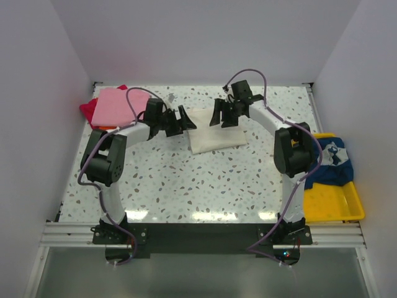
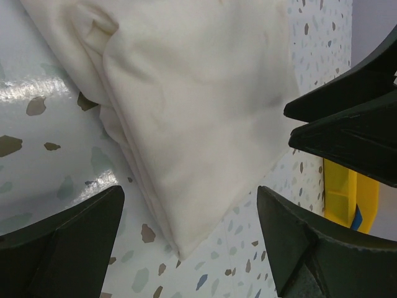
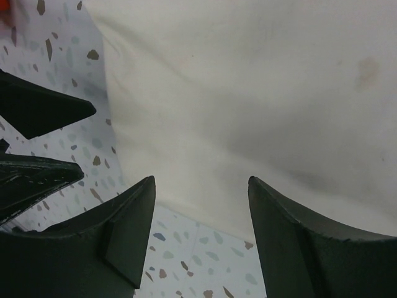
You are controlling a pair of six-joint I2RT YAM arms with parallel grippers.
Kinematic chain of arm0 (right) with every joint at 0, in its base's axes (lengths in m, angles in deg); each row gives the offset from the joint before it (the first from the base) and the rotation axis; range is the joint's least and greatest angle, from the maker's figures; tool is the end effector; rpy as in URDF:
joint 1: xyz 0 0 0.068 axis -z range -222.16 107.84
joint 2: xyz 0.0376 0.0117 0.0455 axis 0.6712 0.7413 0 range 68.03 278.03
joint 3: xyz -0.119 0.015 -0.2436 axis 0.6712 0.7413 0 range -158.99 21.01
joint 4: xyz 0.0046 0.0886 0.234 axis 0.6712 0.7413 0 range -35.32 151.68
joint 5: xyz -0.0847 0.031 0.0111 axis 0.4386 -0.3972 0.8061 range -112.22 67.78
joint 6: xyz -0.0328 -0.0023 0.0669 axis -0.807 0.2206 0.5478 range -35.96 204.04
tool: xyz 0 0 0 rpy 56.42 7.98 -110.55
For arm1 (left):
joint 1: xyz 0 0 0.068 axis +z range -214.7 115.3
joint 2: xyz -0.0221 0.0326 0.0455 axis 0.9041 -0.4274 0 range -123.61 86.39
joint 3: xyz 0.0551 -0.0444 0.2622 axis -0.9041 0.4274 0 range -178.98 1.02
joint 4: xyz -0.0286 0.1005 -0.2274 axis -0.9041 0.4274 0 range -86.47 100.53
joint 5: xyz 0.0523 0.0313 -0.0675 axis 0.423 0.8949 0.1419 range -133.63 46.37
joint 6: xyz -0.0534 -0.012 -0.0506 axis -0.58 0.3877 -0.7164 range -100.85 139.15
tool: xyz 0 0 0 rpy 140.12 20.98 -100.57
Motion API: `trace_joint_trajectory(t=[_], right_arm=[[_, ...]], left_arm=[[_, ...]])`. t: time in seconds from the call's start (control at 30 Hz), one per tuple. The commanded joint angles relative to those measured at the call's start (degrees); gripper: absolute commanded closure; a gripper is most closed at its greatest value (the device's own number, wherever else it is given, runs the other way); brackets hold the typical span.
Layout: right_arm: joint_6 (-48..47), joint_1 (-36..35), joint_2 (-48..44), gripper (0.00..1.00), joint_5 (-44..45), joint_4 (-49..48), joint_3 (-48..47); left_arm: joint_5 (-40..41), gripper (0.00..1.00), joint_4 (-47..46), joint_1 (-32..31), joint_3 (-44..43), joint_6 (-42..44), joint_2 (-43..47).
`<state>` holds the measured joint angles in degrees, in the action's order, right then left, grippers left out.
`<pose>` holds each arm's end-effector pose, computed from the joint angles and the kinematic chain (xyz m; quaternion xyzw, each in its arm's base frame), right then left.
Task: Fold and stack the t-shirts
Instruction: Neatly place the folded tshirt to the corner
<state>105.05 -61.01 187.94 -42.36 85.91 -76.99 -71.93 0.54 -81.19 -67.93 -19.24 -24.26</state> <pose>0.4371 0.1720 0.2037 -0.0377 0.9350 0.2620 0.2360 0.4013 -0.1497 0.1685 -0.0621 0.8783 -0.3890 0.2709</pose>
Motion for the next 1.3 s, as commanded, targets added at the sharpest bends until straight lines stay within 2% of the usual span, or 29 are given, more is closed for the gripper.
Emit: trace_joint_trajectory(t=[0.0, 0.47, 0.7, 1.07, 1.27], right_arm=[[0.87, 0.22, 0.14, 0.35, -1.31, -3.27, 1.05], [-0.01, 0.31, 5.24, 0.35, 2.21, -1.34, 4.3], [0.25, 0.22, 5.94, 0.35, 2.74, -1.16, 4.66], [0.34, 0.31, 5.77, 0.35, 2.74, -0.64, 3.6], [0.43, 0.22, 5.68, 0.35, 2.56, -0.99, 4.04]], left_arm=[[-2.03, 0.07, -9.57, -0.03, 2.58, -0.98, 0.44], [-1.33, 0.07, -16.09, -0.56, 3.38, -3.0, -5.27], [1.92, 0.06, -19.25, -0.91, 4.52, -4.67, -7.12], [5.97, 0.07, -20.39, -6.44, 5.4, -9.15, -10.98], [7.72, 0.15, -18.91, -8.91, 2.68, -11.53, -14.24]])
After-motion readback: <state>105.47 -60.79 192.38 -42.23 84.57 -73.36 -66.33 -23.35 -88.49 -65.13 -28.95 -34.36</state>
